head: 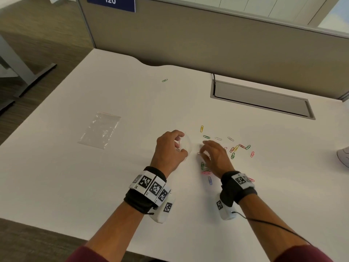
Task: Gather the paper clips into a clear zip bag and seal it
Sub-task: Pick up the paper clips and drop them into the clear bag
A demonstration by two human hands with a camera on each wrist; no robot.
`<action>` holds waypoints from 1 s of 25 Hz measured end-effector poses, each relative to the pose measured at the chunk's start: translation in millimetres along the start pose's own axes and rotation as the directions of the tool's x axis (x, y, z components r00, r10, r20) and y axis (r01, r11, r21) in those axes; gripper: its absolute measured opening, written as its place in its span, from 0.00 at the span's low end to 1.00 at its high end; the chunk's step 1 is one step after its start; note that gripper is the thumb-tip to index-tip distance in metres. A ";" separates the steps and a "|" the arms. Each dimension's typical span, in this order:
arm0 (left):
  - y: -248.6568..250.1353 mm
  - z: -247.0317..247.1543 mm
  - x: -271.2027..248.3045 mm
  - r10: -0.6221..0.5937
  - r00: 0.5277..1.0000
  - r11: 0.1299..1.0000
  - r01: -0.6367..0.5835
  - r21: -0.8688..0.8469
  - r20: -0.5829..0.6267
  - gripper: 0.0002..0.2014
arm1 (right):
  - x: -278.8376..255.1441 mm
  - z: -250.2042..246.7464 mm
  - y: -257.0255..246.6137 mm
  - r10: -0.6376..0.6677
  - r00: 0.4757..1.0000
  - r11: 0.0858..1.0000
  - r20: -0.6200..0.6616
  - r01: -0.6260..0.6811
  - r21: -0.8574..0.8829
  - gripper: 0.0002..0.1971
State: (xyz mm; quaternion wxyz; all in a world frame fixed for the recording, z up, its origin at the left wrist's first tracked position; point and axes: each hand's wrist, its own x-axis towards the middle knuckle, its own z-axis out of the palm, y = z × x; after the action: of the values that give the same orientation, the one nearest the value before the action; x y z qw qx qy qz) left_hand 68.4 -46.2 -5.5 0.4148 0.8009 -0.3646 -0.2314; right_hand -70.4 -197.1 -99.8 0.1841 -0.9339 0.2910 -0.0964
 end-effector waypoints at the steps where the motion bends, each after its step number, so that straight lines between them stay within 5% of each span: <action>1: 1.2 1.5 -1.2 0.000 1.000 1.000 0.000 -0.006 0.001 0.22 | 12.3 -2.8 1.6 0.010 0.999 0.999 0.031 -0.009 -0.043 0.10; 5: 5.7 5.6 -4.3 -0.019 1.000 1.000 0.019 -0.025 -0.001 0.22 | 57.6 -7.5 9.1 0.121 0.941 0.973 0.316 -0.049 -0.224 0.27; 7: 5.1 6.2 -6.0 -0.023 1.000 0.999 0.023 -0.028 0.001 0.21 | 61.7 -7.3 13.5 0.153 0.920 0.961 0.360 -0.055 -0.269 0.30; 10: 2.9 6.0 -5.7 -0.008 1.000 0.999 0.007 -0.031 -0.004 0.21 | 39.1 -11.7 15.9 0.175 0.938 0.962 0.298 -0.099 -0.254 0.30; 13: 4.4 7.2 -3.2 0.010 1.000 0.999 -0.010 -0.041 -0.003 0.20 | -0.5 -19.3 34.6 0.136 0.985 0.961 0.108 -0.105 -0.255 0.26; 15: 7.7 10.1 -3.3 0.019 1.000 0.999 -0.019 -0.039 0.005 0.20 | -13.7 -31.0 58.6 0.225 0.974 0.952 0.019 -0.216 -0.218 0.28; 19: 12.5 17.5 -4.9 0.042 0.999 0.998 -0.041 -0.044 0.024 0.20 | -13.2 -43.4 95.1 0.463 0.872 0.886 0.157 -0.453 -0.099 0.42; 25: 13.4 24.4 -5.0 0.064 0.996 0.998 -0.063 -0.022 0.057 0.19 | -8.8 -15.7 53.2 0.296 0.917 0.954 0.265 -0.298 -0.035 0.44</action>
State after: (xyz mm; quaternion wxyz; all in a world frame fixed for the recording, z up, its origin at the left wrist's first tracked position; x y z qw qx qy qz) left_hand 43.6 -59.6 -7.4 0.4194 0.7776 -0.3993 -0.2449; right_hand -109.1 -237.1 -107.4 0.2370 -0.8828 0.4014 0.0588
